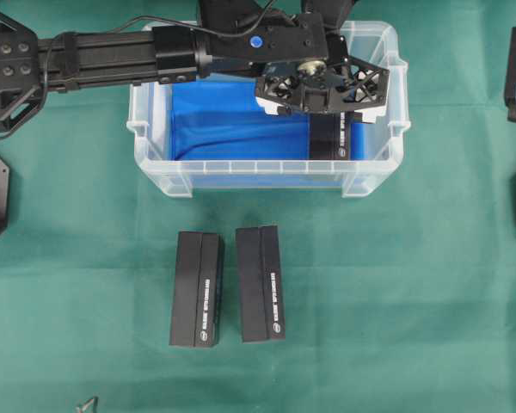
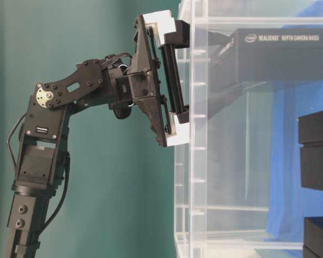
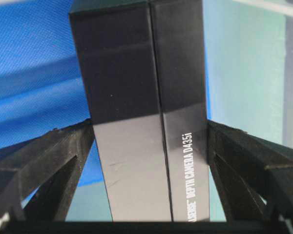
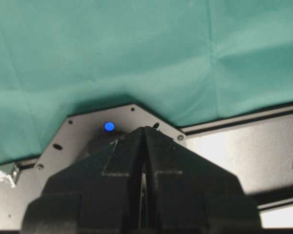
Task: Take the box out of the case with the left arm.
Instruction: 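Close the left gripper on the right black box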
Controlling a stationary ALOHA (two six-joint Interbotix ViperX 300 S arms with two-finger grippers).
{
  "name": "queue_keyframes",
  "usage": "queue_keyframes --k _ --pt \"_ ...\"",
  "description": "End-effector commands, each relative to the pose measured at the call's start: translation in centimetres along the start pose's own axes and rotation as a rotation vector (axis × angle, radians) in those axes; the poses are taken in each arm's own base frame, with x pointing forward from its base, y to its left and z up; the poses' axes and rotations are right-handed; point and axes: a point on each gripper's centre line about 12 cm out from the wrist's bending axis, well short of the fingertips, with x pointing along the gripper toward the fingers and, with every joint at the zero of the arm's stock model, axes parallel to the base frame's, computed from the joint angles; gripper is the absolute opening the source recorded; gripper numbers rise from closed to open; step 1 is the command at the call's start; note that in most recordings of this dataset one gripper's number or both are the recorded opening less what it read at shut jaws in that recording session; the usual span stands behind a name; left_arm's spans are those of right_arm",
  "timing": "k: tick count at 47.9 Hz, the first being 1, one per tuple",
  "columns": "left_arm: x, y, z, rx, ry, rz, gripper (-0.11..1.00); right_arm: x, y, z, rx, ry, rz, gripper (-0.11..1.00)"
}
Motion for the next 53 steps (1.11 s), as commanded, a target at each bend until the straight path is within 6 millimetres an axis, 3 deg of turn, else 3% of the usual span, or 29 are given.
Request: queue_keyframes --k 1,25,28,34,53 --pt "-1.4 -0.3 0.2 -0.006 -0.011 -0.030 0.90 -0.4 -0.1 0.0 0.006 -0.011 0.004 0.00" --pt "-1.4 -0.7 -0.2 -0.011 0.007 -0.057 0.89 -0.3 0.0 0.0 0.006 -0.010 0.004 0.00" --pt "-1.3 -0.8 -0.3 -0.018 0.012 -0.068 0.85 -0.3 0.0 0.0 0.005 -0.010 0.004 0.00" --pt "-1.4 -1.3 -0.5 -0.040 0.005 -0.104 0.64 -0.4 -0.1 0.0 0.005 -0.011 0.004 0.00" --pt "-1.8 -1.6 -0.3 -0.064 -0.004 -0.138 0.64 -0.3 0.0 0.0 0.005 -0.010 0.004 0.00"
